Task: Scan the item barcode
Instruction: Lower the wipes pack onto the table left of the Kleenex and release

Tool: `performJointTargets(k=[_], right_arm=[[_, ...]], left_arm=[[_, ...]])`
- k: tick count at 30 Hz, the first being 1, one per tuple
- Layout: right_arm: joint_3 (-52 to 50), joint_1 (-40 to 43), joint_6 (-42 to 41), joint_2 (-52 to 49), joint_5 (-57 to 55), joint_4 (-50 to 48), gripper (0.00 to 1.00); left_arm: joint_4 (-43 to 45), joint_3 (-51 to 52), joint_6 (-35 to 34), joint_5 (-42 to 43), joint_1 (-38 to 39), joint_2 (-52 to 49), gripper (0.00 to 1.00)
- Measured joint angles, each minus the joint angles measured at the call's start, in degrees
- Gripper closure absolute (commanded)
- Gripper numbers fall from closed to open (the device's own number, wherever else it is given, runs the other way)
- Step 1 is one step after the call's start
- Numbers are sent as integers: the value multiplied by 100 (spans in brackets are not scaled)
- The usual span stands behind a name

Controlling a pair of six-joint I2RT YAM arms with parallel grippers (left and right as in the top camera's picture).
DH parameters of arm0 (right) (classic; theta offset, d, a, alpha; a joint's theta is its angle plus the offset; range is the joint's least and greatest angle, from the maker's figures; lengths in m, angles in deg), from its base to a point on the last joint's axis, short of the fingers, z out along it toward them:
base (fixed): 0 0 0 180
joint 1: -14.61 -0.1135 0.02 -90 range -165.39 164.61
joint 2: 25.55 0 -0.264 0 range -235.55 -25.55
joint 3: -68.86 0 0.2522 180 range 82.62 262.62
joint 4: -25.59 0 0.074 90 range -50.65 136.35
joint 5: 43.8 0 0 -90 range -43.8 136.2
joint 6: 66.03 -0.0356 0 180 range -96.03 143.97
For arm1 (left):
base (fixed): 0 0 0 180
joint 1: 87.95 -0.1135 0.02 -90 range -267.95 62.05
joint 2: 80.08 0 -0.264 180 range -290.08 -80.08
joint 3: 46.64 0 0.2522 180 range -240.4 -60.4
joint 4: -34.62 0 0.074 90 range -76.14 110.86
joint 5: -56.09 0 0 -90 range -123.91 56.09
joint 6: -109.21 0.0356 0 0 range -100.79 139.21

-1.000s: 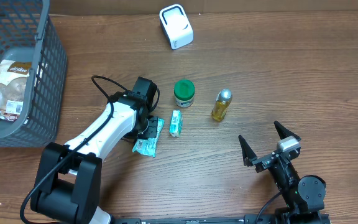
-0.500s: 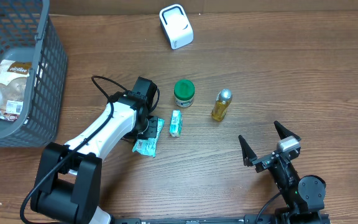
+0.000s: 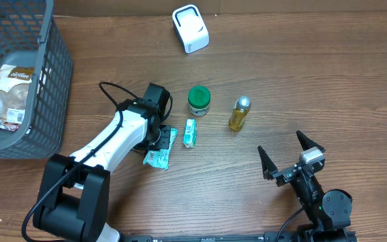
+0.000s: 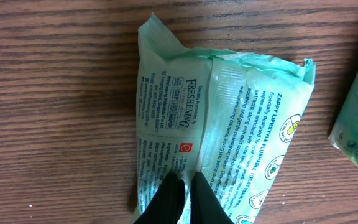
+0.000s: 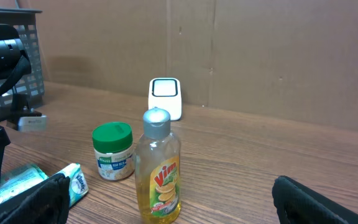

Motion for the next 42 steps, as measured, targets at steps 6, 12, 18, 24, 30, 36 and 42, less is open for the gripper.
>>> performJointTargets(k=[6, 12, 18, 24, 30, 36, 42], right_arm=[[0, 0, -2, 0, 2, -2, 0], [0, 0, 0, 0, 0, -2, 0], [0, 0, -2, 0, 2, -2, 0], [0, 0, 2, 0, 2, 0, 0], [0, 0, -2, 0, 0, 2, 0], [0, 0, 0, 0, 2, -2, 0], [0, 0, 0, 0, 0, 0, 0]], left_arm=[[0, 0, -4, -2, 0, 0, 96], [-37, -7, 28, 35, 0, 0, 96], [-629, -623, 160, 76, -87, 0, 96], [-822, -962, 127, -339, -203, 13, 96], [-431, -348, -68, -807, -203, -94, 96], [-74, -35, -50, -560, -225, -363, 96], [33, -35, 31, 260, -225, -551, 96]])
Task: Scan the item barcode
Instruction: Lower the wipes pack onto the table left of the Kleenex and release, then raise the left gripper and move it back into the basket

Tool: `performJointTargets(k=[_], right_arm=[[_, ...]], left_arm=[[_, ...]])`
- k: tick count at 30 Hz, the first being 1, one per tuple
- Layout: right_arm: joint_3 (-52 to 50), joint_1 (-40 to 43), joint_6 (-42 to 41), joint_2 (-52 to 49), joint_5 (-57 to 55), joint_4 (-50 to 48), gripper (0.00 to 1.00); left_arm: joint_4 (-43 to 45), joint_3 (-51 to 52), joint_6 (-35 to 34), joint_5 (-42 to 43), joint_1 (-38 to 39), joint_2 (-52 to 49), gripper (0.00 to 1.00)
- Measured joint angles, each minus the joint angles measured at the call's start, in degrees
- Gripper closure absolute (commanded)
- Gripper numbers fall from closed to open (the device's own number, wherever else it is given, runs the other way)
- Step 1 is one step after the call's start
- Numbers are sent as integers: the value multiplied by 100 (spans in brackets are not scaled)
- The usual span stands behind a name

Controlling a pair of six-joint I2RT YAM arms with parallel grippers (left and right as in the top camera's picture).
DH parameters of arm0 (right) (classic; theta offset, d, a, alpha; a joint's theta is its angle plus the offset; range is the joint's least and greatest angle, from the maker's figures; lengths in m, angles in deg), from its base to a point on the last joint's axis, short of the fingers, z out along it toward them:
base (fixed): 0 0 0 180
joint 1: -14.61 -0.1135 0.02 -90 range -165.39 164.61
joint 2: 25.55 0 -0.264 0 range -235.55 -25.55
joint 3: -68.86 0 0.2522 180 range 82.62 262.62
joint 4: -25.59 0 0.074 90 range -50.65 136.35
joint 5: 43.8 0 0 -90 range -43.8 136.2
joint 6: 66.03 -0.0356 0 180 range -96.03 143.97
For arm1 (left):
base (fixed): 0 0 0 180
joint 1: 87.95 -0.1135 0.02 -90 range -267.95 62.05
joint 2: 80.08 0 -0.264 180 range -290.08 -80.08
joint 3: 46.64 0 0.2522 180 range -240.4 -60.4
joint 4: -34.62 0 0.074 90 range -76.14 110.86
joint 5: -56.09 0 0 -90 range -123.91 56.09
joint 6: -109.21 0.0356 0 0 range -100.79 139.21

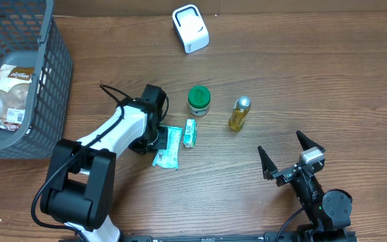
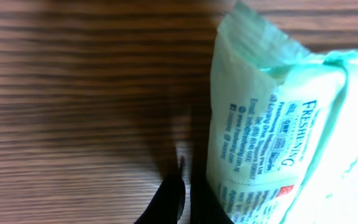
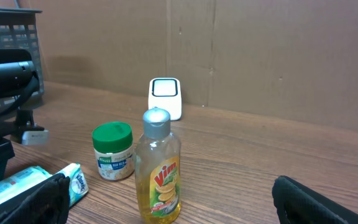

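A pale green wipes pack (image 1: 168, 148) lies on the wooden table left of centre, its printed back face up (image 2: 272, 124). My left gripper (image 1: 157, 139) is down at the pack's left edge. In the left wrist view its fingers (image 2: 188, 199) are shut with nothing visible between them, and the pack lies against the right finger's outer side. The white barcode scanner (image 1: 190, 28) stands at the far edge of the table (image 3: 165, 96). My right gripper (image 1: 291, 156) rests open near the front right, with nothing between its fingers (image 3: 303, 199).
A small tissue pack (image 1: 190, 132), a green-lidded jar (image 1: 199, 101) and a yellow Vim bottle (image 1: 239, 113) stand in a row right of the wipes. A dark wire basket (image 1: 46, 81) holding a snack bag fills the far left.
The wipes pack has shifted right and turned more upright on the table. My left fingers were shut over its middle seam and now sit off its left edge. The right arm has not moved.
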Motion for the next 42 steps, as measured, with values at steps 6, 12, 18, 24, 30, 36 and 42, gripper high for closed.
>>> performJointTargets(k=[6, 12, 18, 24, 30, 36, 42], right_arm=[[0, 0, -2, 0, 0, 0, 0], [0, 0, 0, 0, 2, 0, 0], [0, 0, 0, 0, 0, 0, 0], [0, 0, -2, 0, 0, 4, 0], [0, 0, -2, 0, 0, 2, 0], [0, 0, 2, 0, 2, 2, 0], [0, 0, -2, 0, 2, -2, 0]], left_arm=[[-22, -2, 90, 356, 0, -4, 96], [-546, -393, 181, 501, 0, -4, 92], [-1790, -1720, 258, 105, -11, -4, 89], [-2822, -3425, 258, -468, -199, -2, 86], [-3228, -5442, 273, -789, -498, 7, 80], [-3220, -7007, 442, -1639, -802, 31, 41], [-2691, -7473, 942, -2494, -1193, 105, 23]])
